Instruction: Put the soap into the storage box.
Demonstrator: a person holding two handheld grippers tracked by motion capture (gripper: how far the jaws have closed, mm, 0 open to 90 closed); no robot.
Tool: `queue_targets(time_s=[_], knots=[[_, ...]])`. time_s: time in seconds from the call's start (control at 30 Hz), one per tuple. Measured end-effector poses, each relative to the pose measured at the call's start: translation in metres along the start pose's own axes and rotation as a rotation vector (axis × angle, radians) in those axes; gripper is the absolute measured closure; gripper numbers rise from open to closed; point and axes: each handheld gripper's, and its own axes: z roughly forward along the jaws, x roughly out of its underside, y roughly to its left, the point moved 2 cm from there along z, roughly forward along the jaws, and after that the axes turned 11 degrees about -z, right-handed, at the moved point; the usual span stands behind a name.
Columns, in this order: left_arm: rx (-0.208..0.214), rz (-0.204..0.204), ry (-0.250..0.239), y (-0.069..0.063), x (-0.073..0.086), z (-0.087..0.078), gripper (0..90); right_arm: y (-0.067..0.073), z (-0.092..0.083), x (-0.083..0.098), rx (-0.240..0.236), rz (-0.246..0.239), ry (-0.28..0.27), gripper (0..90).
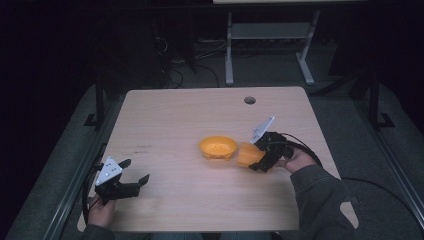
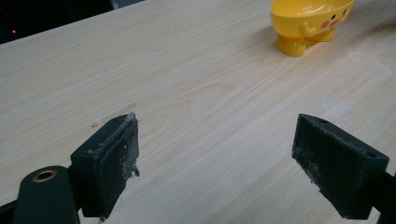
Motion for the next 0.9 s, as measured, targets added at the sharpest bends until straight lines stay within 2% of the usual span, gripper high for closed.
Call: queue_targets(time_s=[0.13, 0.3, 0.9], knots=[[-0.001, -0.001, 0.003, 0.001, 0.0, -0.001, 14.2, -0.004, 0.0, 0.0, 0.003, 0.001, -0.026, 20.7], [-0.003, -0.001, 0.004, 0.001, 0.0, -0.001, 14.2, -0.008, 0.001, -0.002, 0.001, 0.005, -0.007, 20.7], [-0.001, -0.006, -0.005, 0.001, 0.0, -0.001, 14.2, -0.024, -0.003, -0.023, 0.0, -0.022, -0.021, 20.7]])
